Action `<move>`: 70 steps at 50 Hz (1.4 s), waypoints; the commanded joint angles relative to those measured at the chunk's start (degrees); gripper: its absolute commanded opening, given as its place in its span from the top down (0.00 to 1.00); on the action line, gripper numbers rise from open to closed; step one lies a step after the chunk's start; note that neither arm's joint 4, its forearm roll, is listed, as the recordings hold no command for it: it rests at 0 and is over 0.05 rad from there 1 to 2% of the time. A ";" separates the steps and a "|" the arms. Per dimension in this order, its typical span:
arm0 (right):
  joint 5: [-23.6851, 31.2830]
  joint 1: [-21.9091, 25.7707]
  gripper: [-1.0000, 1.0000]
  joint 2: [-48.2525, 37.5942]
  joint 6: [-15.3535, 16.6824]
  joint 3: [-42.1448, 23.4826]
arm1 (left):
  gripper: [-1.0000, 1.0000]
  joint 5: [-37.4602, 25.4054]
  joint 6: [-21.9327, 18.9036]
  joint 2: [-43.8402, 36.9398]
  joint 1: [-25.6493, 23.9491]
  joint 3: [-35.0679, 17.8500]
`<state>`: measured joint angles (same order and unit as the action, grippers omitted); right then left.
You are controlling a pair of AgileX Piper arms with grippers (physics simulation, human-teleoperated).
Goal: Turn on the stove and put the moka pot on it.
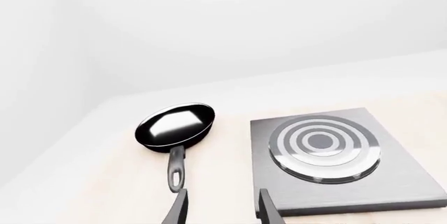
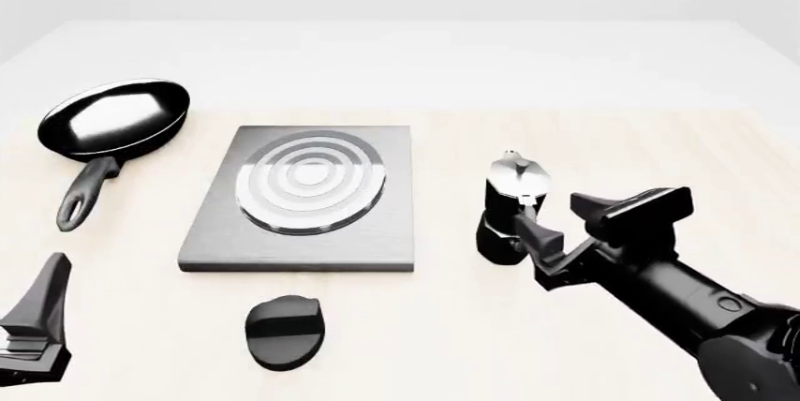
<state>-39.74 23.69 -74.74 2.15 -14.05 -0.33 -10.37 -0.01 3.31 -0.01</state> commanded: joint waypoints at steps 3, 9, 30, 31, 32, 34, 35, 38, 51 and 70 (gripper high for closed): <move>-2.69 0.14 0.00 -6.57 -1.35 -1.84 | 0.00 -0.49 0.03 0.00 0.01 0.00; -3.59 0.07 0.00 -8.73 -1.65 -2.50 | 0.00 -0.42 0.19 0.00 0.01 0.00; -7.16 0.21 0.00 -15.47 -2.46 -3.47 | 0.00 -0.71 -0.16 0.00 -0.05 0.00; -7.16 0.21 0.00 -15.47 -2.46 -3.47 | 0.00 -0.71 -0.16 0.00 -0.05 0.00; -7.29 0.44 0.00 -16.07 -2.84 -3.52 | 0.00 -0.73 -0.30 0.00 0.08 0.00; -7.61 0.40 1.00 -15.45 -2.49 -2.99 | 0.00 -0.78 -0.40 0.00 0.12 0.00; -7.35 0.46 1.00 -15.16 -2.28 -2.89 | 0.00 -0.78 -0.42 0.00 0.13 0.00; -7.30 0.60 1.00 -13.48 -1.20 -2.12 | 0.00 -1.11 -0.41 0.00 0.32 0.00; -4.35 -0.46 1.00 -6.52 3.46 -1.42 | 0.00 -1.15 -0.22 0.00 0.32 0.00; 10.25 3.81 1.00 2.04 11.81 -15.91 | 0.00 -1.94 0.19 0.00 0.49 0.00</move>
<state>-35.37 25.50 -75.60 10.33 -22.34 -1.81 -10.45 -0.01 3.68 0.00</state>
